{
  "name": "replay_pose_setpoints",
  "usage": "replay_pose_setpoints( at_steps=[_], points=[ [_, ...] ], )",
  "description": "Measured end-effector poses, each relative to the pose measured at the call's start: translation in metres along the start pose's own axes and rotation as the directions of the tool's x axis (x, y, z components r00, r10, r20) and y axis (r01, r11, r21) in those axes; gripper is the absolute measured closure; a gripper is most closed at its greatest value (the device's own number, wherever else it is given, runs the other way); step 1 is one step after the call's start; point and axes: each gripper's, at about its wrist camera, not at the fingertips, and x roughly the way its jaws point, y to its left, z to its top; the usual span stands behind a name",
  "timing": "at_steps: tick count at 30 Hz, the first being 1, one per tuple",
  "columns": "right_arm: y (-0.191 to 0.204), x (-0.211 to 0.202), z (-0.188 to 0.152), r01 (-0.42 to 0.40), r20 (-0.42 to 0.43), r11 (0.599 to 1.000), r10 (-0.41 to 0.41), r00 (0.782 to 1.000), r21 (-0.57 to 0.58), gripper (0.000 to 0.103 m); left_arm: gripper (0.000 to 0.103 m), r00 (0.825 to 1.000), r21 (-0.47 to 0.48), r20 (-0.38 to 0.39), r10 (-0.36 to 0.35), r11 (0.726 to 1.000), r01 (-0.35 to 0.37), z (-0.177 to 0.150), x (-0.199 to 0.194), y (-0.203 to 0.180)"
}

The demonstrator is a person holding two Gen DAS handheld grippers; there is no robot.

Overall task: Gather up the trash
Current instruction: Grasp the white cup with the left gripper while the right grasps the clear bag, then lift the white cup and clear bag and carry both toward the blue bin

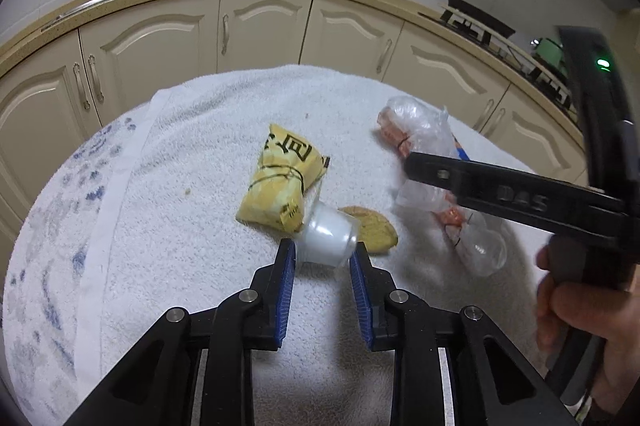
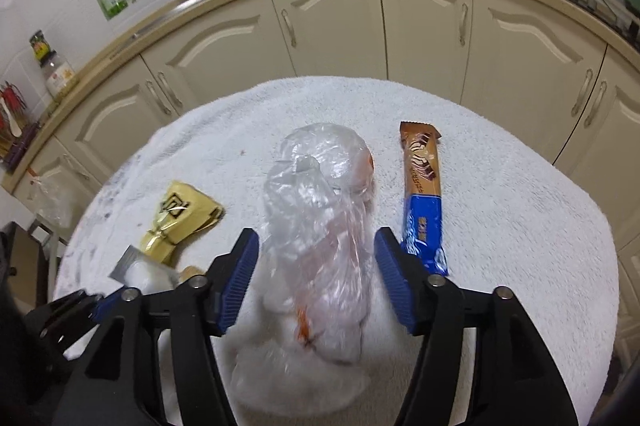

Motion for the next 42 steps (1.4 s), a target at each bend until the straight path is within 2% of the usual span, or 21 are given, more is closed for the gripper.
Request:
replay_pose_setpoints(
  at_steps=[2, 4, 7, 13, 15, 16, 17, 18, 21, 31, 42],
  points=[
    [-0.001, 0.014, -0.004, 0.024, -0.019, 1.000, -0.024, 1.000, -0.002, 0.010, 0.080, 1.000, -0.006, 0.005, -0.005, 1.000, 0.005, -0.001, -0.001, 0.000],
    [0.008, 0.020, -0.009, 0.033, 0.007, 0.999, -0.033, 0.999, -0.043, 0.000, 0.080, 1.000, -0.014, 0.003, -0.012, 1.000, 0.012, -0.002, -0.001, 0.001],
    [0.019, 0.026, -0.011, 0.110, -0.011, 0.990, -0.111, 0.994, -0.094, 0.000, 0.080, 1.000, -0.009, 0.004, -0.010, 1.000, 0.010, -0.002, -0.001, -0.001],
    [0.011, 0.023, -0.010, 0.078, 0.008, 0.997, -0.078, 0.997, -0.023, 0.000, 0.080, 1.000, -0.010, 0.007, -0.014, 1.000, 0.014, 0.002, 0.002, 0.001],
    [0.012, 0.023, -0.010, 0.089, 0.005, 0.995, -0.088, 0.996, -0.034, 0.006, 0.082, 1.000, -0.008, 0.015, -0.016, 1.000, 0.017, 0.003, 0.000, 0.000],
    [0.013, 0.022, -0.009, 0.099, 0.013, 0.994, -0.099, 0.995, -0.042, 0.025, 0.083, 1.000, -0.009, 0.015, -0.019, 1.000, 0.019, 0.003, 0.000, 0.000],
    [0.013, 0.020, -0.008, 0.103, 0.024, 0.994, -0.102, 0.994, -0.047, 0.062, 0.083, 1.000, -0.012, 0.016, -0.020, 1.000, 0.021, 0.004, 0.001, 0.001],
    [0.010, 0.018, -0.007, 0.106, 0.031, 0.994, -0.105, 0.994, -0.040, 0.071, 0.083, 1.000, -0.019, 0.017, -0.025, 1.000, 0.025, 0.003, 0.000, 0.002],
    [-0.003, 0.013, -0.007, 0.015, 0.018, 1.000, -0.015, 1.000, 0.007, 0.073, 0.084, 0.999, -0.036, 0.023, -0.042, 0.998, 0.043, 0.002, -0.002, 0.005],
    [-0.006, -0.022, -0.046, -0.102, 0.023, 0.994, 0.101, 0.995, 0.047, 0.073, 0.084, 0.997, -0.038, 0.060, -0.054, 0.998, 0.057, -0.018, -0.032, 0.011],
    [-0.021, -0.093, -0.086, -0.123, 0.101, 0.989, 0.115, 0.988, 0.080, 0.073, 0.084, 0.990, 0.061, 0.113, -0.084, 0.995, 0.077, -0.042, -0.096, -0.026]
  ],
)
